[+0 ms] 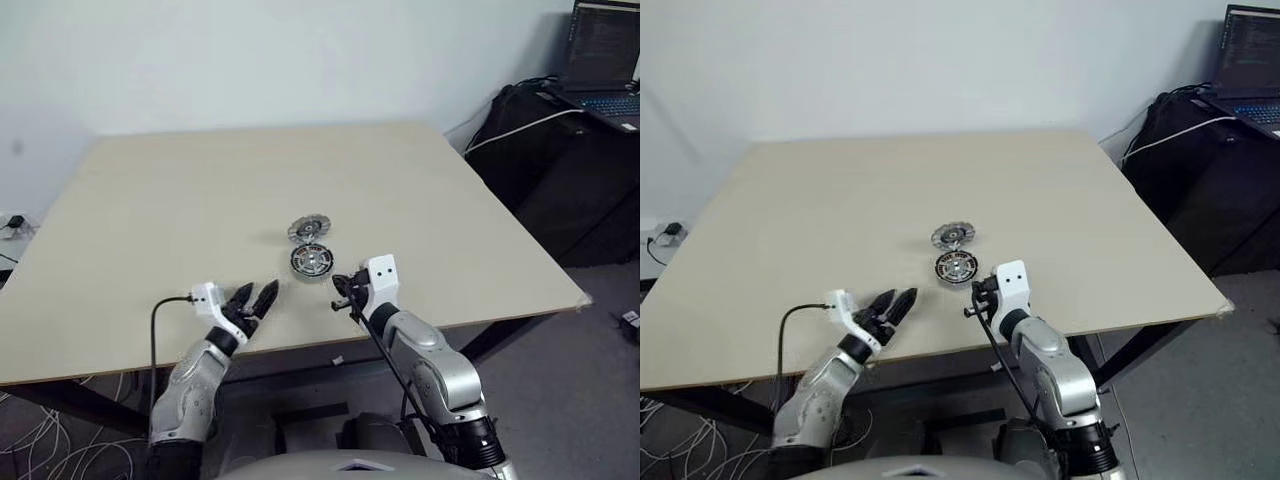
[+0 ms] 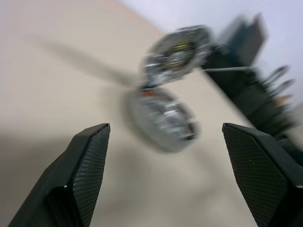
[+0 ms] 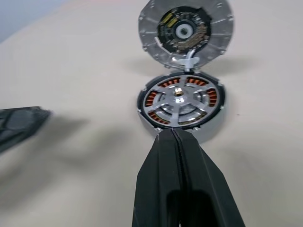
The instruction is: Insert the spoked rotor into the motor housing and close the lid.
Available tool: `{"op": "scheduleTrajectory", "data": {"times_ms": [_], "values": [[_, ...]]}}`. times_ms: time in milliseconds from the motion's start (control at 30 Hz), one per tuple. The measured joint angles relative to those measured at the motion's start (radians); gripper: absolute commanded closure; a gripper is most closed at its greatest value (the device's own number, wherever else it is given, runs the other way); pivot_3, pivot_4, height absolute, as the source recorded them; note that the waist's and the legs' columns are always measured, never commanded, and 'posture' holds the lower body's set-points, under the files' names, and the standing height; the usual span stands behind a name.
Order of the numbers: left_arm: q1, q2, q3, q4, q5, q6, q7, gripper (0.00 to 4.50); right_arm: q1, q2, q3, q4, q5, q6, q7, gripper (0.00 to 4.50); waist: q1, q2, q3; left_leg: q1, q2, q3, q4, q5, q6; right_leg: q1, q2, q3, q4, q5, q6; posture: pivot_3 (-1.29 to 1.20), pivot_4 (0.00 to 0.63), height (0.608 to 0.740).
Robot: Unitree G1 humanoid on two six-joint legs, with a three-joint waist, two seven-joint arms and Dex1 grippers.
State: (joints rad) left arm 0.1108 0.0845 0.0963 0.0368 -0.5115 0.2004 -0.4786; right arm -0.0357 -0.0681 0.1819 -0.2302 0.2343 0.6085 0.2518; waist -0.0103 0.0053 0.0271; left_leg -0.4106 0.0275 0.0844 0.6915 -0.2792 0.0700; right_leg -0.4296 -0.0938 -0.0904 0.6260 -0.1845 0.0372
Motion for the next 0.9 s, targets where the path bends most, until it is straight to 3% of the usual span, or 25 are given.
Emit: {"op": "scheduleTrajectory", "data": {"times_ms": [233, 500, 900], "values": [[-0.111, 0.039, 0.025, 0.008, 0.149, -0.150, 0.068, 0.50, -0.097, 0.000, 0.020, 0.127, -0.029, -0.045, 0.029, 4.50, 0.000, 0.000, 0.000, 0.000, -0.001, 0.001, 0.000, 0.000, 0.000, 0.000, 0.000, 0.000, 0.000, 0.000, 0.000, 0.00, 0.000, 0.740], [-0.188, -0.014, -0.046, 0.037, 0.160, -0.191, 0.043, 0.50, -0.209, 0.008, 0.029, 0.284, -0.077, -0.104, 0.033, 4.50, -0.003, 0.000, 0.000, -0.001, -0.001, 0.003, 0.000, 0.003, 0.005, 0.003, 0.002, 0.002, 0.000, 0.001, 0.001, 0.00, 0.000, 0.740], [-0.106, 0.008, -0.198, 0.047, 0.232, -0.231, -0.069, 0.50, -0.381, 0.035, 0.031, 0.468, -0.151, -0.149, 0.026, 4.50, -0.015, 0.000, 0.000, -0.001, 0.000, 0.003, 0.000, 0.004, 0.005, 0.002, 0.003, 0.003, 0.001, 0.001, 0.001, 0.00, 0.000, 0.740]]}}
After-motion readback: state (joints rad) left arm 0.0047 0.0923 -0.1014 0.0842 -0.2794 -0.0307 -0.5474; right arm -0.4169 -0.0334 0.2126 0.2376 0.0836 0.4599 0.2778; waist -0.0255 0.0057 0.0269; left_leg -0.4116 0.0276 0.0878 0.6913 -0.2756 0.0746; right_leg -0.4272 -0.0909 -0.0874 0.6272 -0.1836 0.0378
